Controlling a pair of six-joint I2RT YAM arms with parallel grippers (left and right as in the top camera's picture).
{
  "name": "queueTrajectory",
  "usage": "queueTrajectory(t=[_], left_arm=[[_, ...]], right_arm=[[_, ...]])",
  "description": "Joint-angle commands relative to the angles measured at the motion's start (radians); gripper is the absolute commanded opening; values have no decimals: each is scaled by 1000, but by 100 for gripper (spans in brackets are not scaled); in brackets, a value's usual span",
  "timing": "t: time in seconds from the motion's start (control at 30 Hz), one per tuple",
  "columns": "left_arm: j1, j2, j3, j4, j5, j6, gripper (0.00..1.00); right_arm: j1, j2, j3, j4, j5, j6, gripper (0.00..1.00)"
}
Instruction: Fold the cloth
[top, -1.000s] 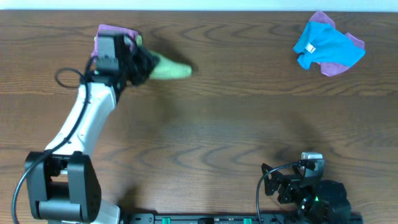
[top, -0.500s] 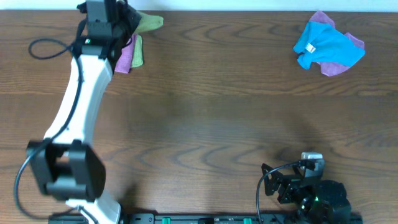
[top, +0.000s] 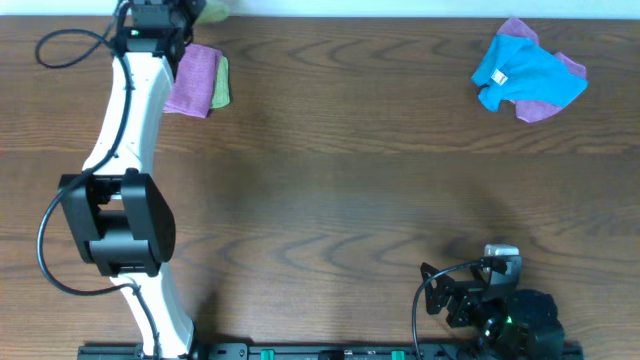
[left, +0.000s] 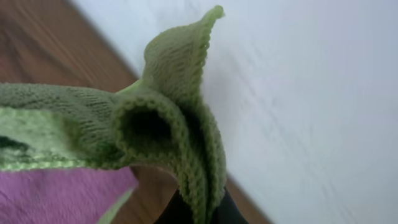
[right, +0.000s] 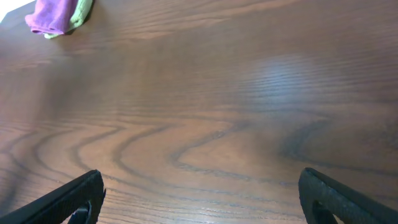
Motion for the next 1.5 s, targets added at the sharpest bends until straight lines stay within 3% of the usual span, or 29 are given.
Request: queueTrajectory(t=[0.0,0.57,1.47], left_arm=[[14,35,33,0,-34,31,5],[17,129,32,18,-89,77,6],[15,179,32,-246,-129,99,6]], right_arm=[[-11,-8,-3,-2,10,15,99],[-11,-8,-3,-2,10,15,99],[-11,-8,-3,-2,10,15,99]])
